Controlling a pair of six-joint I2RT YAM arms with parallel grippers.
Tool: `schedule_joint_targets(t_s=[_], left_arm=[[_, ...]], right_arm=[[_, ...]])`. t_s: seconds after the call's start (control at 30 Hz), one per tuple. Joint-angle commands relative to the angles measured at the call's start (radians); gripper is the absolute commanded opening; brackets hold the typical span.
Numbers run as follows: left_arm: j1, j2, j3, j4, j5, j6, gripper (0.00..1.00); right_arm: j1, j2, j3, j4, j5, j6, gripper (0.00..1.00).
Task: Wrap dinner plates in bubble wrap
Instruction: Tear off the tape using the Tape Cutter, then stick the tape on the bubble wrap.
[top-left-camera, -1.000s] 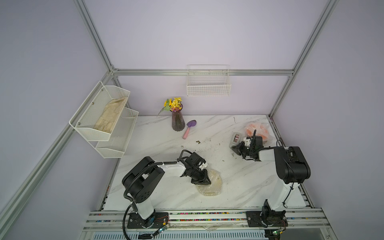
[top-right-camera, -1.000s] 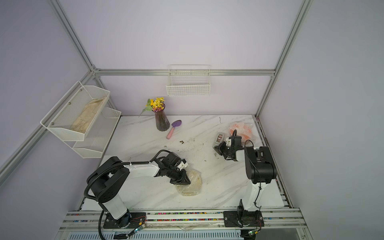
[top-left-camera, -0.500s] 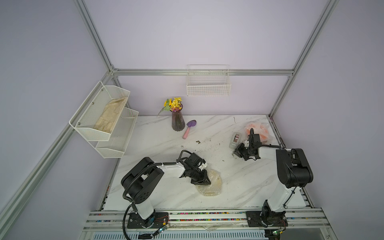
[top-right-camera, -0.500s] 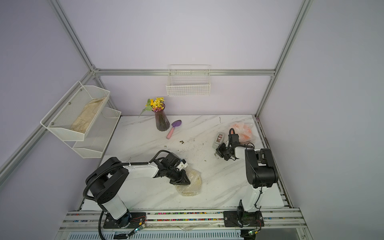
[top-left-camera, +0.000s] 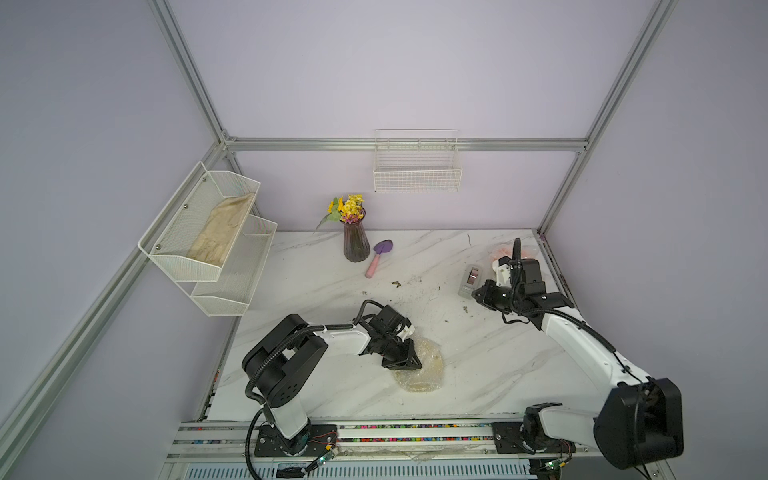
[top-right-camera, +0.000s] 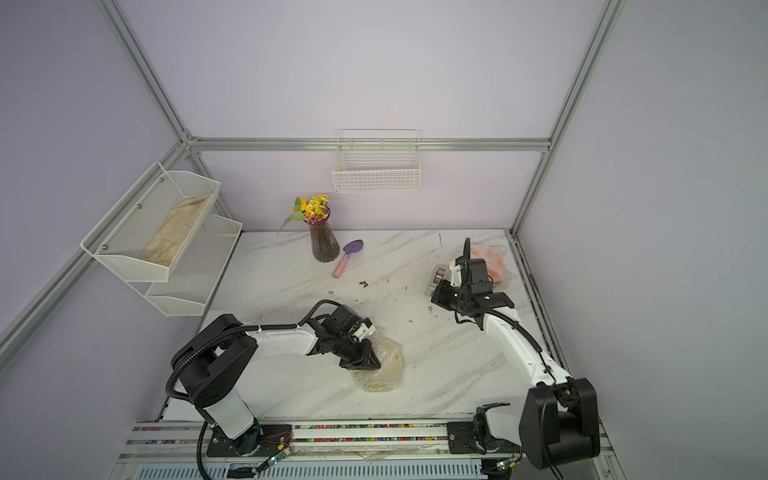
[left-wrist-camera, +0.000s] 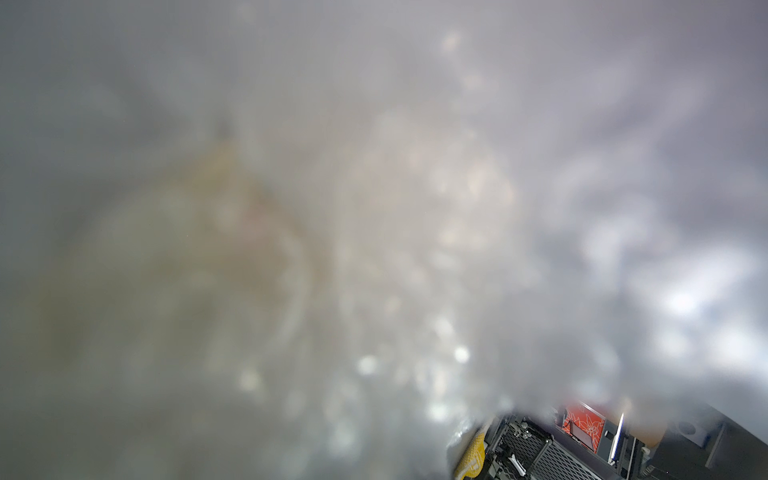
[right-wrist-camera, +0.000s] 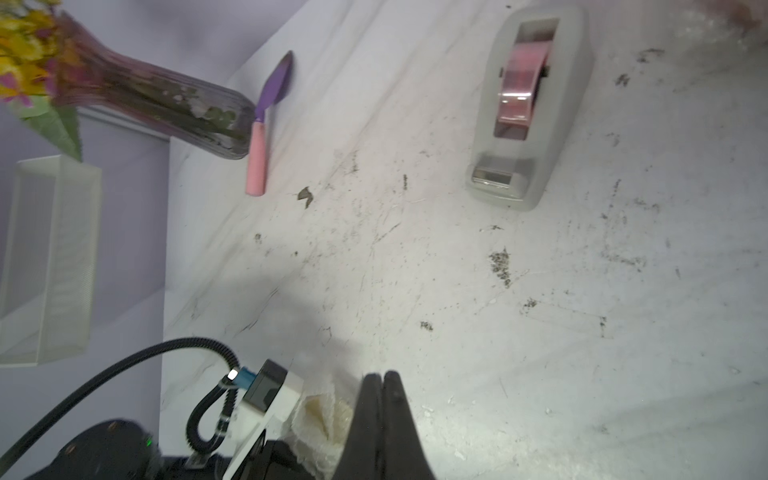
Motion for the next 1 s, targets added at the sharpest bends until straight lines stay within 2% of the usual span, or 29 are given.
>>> schedule_joint_targets(t_s=[0.0,0.13,0.27,0.37,0.5,0.6,0.83,0.97], left_arm=[[-0.015,0.053,-0.030,-0.187,-0.123,0.006,0.18],[-0.015,0.057,-0.026,-0.186,-0.126,0.012,0.18],[-0.015,0.056,-0.026,-0.185,-0.132,0.015,0.17],[-0.014,0.055,-0.028,-0.180,-0.132,0.020,0.17],[-0.015,0.045,-0.029,-0.173,-0.129,0.024,0.16],[-0.014,0.034,-0.037,-0.166,-0.129,0.023,0.15],[-0.015,0.011,-0.063,-0.148,-0.121,0.011,0.13],[-0.015,0.005,-0.068,-0.145,-0.116,0.007,0.12]], right_arm=[[0.020,-0.096,-0.042,-0.082,-0.116,-0.025,0.00],[0.083,-0.172,-0.119,-0.019,-0.246,0.104,0.00],[0.221,-0.252,-0.249,0.148,-0.222,0.284,0.00],[0.331,-0.246,-0.351,0.318,-0.176,0.407,0.00],[0.471,-0.151,-0.409,0.472,-0.100,0.451,0.00],[0.523,-0.050,-0.445,0.618,-0.092,0.496,0.00],[0.559,0.158,-0.484,0.833,-0.085,0.530,0.00],[0.559,0.255,-0.487,0.867,-0.058,0.507,0.00]])
